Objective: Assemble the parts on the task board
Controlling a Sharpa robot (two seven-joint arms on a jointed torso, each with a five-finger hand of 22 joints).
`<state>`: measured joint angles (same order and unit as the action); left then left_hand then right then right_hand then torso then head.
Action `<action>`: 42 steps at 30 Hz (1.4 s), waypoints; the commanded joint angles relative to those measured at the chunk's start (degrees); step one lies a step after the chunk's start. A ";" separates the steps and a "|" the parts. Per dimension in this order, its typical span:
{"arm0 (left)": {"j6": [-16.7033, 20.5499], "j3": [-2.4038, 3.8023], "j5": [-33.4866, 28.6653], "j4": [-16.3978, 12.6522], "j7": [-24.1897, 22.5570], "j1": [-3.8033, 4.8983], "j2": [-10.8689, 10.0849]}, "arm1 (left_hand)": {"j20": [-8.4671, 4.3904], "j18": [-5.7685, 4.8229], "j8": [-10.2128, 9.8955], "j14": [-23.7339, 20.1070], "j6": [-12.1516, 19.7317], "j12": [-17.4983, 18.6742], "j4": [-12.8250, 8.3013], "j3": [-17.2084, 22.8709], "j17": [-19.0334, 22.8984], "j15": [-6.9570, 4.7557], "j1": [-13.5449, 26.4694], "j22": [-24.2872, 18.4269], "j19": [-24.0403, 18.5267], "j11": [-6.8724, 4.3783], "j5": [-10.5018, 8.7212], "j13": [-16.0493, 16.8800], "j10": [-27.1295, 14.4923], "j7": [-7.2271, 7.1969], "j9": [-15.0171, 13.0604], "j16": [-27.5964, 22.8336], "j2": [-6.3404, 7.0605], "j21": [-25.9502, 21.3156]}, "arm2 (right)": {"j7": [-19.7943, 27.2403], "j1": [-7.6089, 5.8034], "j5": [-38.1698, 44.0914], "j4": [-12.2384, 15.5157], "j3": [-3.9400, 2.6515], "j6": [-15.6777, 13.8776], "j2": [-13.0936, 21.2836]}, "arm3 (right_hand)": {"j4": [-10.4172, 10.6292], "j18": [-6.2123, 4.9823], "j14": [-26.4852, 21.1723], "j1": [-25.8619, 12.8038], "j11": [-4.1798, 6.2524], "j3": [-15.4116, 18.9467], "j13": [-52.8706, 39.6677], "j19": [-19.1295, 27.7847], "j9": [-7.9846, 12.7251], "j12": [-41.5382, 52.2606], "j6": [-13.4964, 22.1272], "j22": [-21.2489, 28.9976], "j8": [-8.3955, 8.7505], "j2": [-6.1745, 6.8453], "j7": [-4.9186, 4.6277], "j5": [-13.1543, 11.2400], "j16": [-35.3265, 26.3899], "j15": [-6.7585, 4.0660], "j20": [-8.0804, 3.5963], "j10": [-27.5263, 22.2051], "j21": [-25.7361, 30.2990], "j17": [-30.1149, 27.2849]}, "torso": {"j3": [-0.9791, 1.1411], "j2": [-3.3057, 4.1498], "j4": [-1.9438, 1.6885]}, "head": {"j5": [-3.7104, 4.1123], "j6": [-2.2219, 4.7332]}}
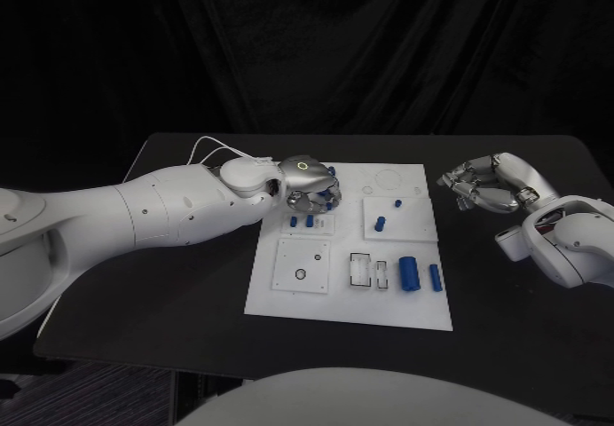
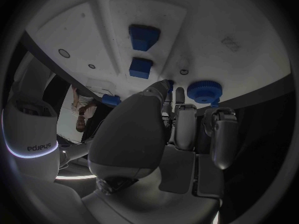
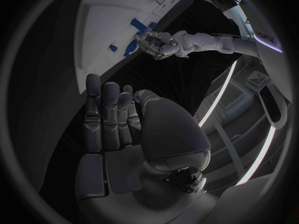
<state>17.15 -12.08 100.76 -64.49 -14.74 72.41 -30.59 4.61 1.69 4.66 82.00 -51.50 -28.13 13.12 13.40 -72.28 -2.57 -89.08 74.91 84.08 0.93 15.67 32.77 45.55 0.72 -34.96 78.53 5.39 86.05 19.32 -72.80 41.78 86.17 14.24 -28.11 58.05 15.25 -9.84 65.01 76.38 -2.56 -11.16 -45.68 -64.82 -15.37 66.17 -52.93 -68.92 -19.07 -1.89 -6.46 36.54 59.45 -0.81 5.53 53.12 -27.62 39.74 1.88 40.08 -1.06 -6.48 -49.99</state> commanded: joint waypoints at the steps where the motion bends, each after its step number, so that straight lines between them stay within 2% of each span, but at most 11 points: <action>1: -0.62 0.03 0.43 0.18 -0.54 -0.24 0.28 | -0.10 -0.70 0.32 -0.03 -0.71 -0.10 -0.15 0.49 0.00 -0.34 0.17 13.79 3.30 -0.12 0.11 -0.11 0.59 0.18 0.07 0.09 -0.52 0.35 | -1.15 0.08 0.13 0.00 -0.05 0.21 -0.02 | 0.15 -0.60 0.46 0.26 0.14 -0.15 0.10 -0.38 -0.08 0.31 -0.42 -0.07 -0.25 0.32 0.15 0.23 0.28 0.08 0.08 0.30 0.34 -0.02 | -0.02 -0.03 0.03 | -0.04 -0.01; 6: -0.65 0.03 0.43 0.31 -0.83 -0.44 0.46 | -0.09 -0.78 0.51 0.03 -1.88 -0.32 -1.01 1.29 0.12 -1.03 0.52 13.89 3.49 -1.19 0.08 -0.47 2.21 1.25 0.18 0.19 -0.70 0.62 | -1.29 0.08 0.13 0.00 -0.05 0.23 -0.02 | 0.15 -0.60 0.46 0.26 0.14 -0.15 0.10 -0.38 -0.08 0.31 -0.42 -0.07 -0.25 0.32 0.15 0.23 0.28 0.08 0.08 0.30 0.34 -0.02 | 0.02 -0.01 0.05 | -0.01 -0.01; 10: -0.73 0.04 0.43 0.34 -0.99 -0.54 0.49 | -0.08 -0.85 1.69 0.01 -5.03 -0.24 -1.93 1.85 0.49 -1.43 1.01 13.98 3.68 -1.67 -0.07 -1.08 4.50 1.44 -0.18 0.14 -1.04 0.89 | -1.43 0.08 0.13 0.00 -0.05 0.26 0.00 | 0.15 -0.60 0.46 0.26 0.14 -0.15 0.10 -0.38 -0.08 0.31 -0.42 -0.07 -0.25 0.32 0.15 0.23 0.28 0.08 0.08 0.30 0.34 -0.02 | 0.01 0.00 0.02 | -0.06 -0.01; 15: -0.61 0.04 0.43 0.28 -1.11 -0.61 0.42 | -0.05 -0.91 2.24 -0.11 -7.22 1.12 -3.02 2.31 1.17 -1.58 1.72 14.07 3.84 -1.89 -0.15 -2.53 6.87 1.50 -0.39 -0.09 -1.28 1.12 | -1.55 0.08 0.13 -0.01 -0.05 0.31 -0.05 | 0.15 -0.60 0.46 0.26 0.14 -0.15 0.10 -0.38 -0.08 0.31 -0.42 -0.07 -0.25 0.32 0.15 0.23 0.28 0.08 0.08 0.30 0.34 -0.02 | 0.04 0.00 0.04 | -0.21 -0.01; 20: 0.77 0.04 0.43 -0.05 -1.23 -0.66 0.00 | -0.04 -0.92 2.18 -0.18 -7.74 1.81 -3.87 2.60 1.59 -1.61 1.82 14.08 3.87 -1.90 -0.01 -3.22 8.08 1.58 -0.38 -0.25 -1.23 1.16 | -1.63 0.08 0.13 -0.03 -0.05 0.41 -0.10 | 0.12 -0.60 0.42 0.37 0.16 -0.24 0.20 -0.40 -0.08 0.26 -0.39 -0.09 -0.25 0.29 0.15 0.27 0.22 0.07 0.07 0.24 0.35 -0.12 | 0.00 0.00 0.06 | -0.38 -0.01; 26: 3.64 0.04 0.43 -2.00 -1.07 -0.55 -1.65 | -0.02 -0.79 1.94 -0.62 -7.76 2.33 -4.25 2.67 2.71 -1.53 2.14 13.90 3.50 -1.78 -0.02 -3.67 8.65 1.65 -0.27 -0.93 -0.90 0.66 | -1.69 0.08 0.13 0.03 -0.05 0.48 -0.01 | 0.12 -0.60 0.37 0.39 0.15 -0.27 0.29 -0.40 -0.08 0.21 -0.38 -0.10 -0.24 0.29 0.15 0.28 0.15 0.07 0.07 0.17 0.36 -0.23 | 0.02 0.02 0.00 | -0.24 -0.01; 28: 4.35 0.05 0.43 -2.93 -0.90 -0.28 -2.34 | -0.01 -0.74 1.92 -0.73 -7.91 2.49 -4.37 2.75 3.01 -1.50 2.25 13.83 3.36 -1.76 -0.09 -3.83 8.91 1.68 -0.25 -1.12 -0.83 0.47 | -1.77 0.08 0.13 0.04 -0.05 0.52 0.03 | 0.12 -0.60 0.37 0.39 0.15 -0.27 0.29 -0.40 -0.08 0.21 -0.38 -0.10 -0.24 0.29 0.15 0.28 0.15 0.07 0.07 0.17 0.36 -0.23 | 0.01 0.01 -0.04 | -0.16 -0.01; 33: 4.61 0.06 0.43 -6.08 -0.12 1.67 -4.73 | 0.06 -0.57 1.45 -1.20 -7.85 3.41 -4.87 3.35 4.21 -1.43 2.59 13.60 2.90 -1.86 -1.10 -4.59 9.55 1.48 0.01 -1.91 -0.59 -0.18 | -2.17 0.08 0.13 0.08 -0.05 0.72 0.09 | 0.13 -0.60 0.32 0.40 0.15 -0.28 0.39 -0.40 -0.08 0.15 -0.38 -0.11 -0.25 0.31 0.14 0.27 0.09 0.07 0.06 0.09 0.36 -0.33 | 0.01 -0.07 -0.20 | -0.05 -0.01; 36: 3.96 0.06 0.43 -7.92 0.67 2.72 -6.40 | 0.09 -0.50 1.22 -1.46 -7.71 3.80 -5.00 3.66 4.82 -1.40 2.75 13.50 2.70 -1.86 -1.48 -4.90 9.69 1.45 0.13 -2.30 -0.59 -0.46 | -2.32 0.08 0.13 0.08 -0.05 0.79 0.10 | 0.13 -0.60 0.28 0.40 0.14 -0.28 0.47 -0.40 -0.08 0.10 -0.38 -0.11 -0.25 0.32 0.14 0.26 0.04 0.07 0.06 0.02 0.37 -0.40 | 0.02 -0.09 -0.20 | -0.23 -0.01; 40: 3.77 0.05 0.43 -9.80 1.69 3.34 -8.42 | 0.14 -0.39 1.07 -1.73 -7.71 4.06 -5.10 3.89 5.38 -1.34 2.93 13.35 2.38 -1.80 -1.71 -5.16 10.01 1.51 0.21 -2.68 -0.59 -0.91 | -2.50 0.07 0.13 0.04 -0.05 0.85 0.03 | 0.13 -0.60 0.28 0.40 0.14 -0.28 0.47 -0.40 -0.08 0.10 -0.38 -0.11 -0.25 0.32 0.14 0.26 0.04 0.07 0.06 0.02 0.37 -0.40 | 0.01 -0.17 -0.25 | -0.33 -0.01; 42: 3.44 0.03 0.43 -10.52 2.24 3.50 -9.28 | 0.15 -0.39 1.05 -1.75 -7.73 4.09 -5.15 3.97 5.42 -1.33 2.93 13.35 2.38 -1.80 -1.73 -5.21 10.13 1.53 0.22 -2.71 -0.59 -0.91 | -2.53 0.07 0.13 0.00 -0.05 0.92 0.02 | 0.13 -0.60 0.28 0.40 0.14 -0.28 0.47 -0.40 -0.08 0.10 -0.38 -0.11 -0.25 0.32 0.14 0.26 0.04 0.07 0.06 0.02 0.37 -0.40 | 0.04 -0.13 -0.11 | -0.47 -0.01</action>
<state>20.58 -12.06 100.82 -74.50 -13.75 75.75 -39.71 4.60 1.69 6.07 80.55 -59.29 -24.27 8.04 17.02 -66.94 -3.99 -86.66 74.90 84.08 -0.85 14.32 27.60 55.24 2.35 -34.78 76.08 4.95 85.38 18.04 -72.80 41.78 86.18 14.23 -27.61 58.02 15.25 -9.84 65.00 76.38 -2.56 -11.16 -45.25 -64.82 -15.36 66.17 -52.93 -68.95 -19.07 -1.89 -6.47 36.57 59.45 -0.81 5.53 53.12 -27.62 39.39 1.89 39.96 -1.27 -6.85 -49.99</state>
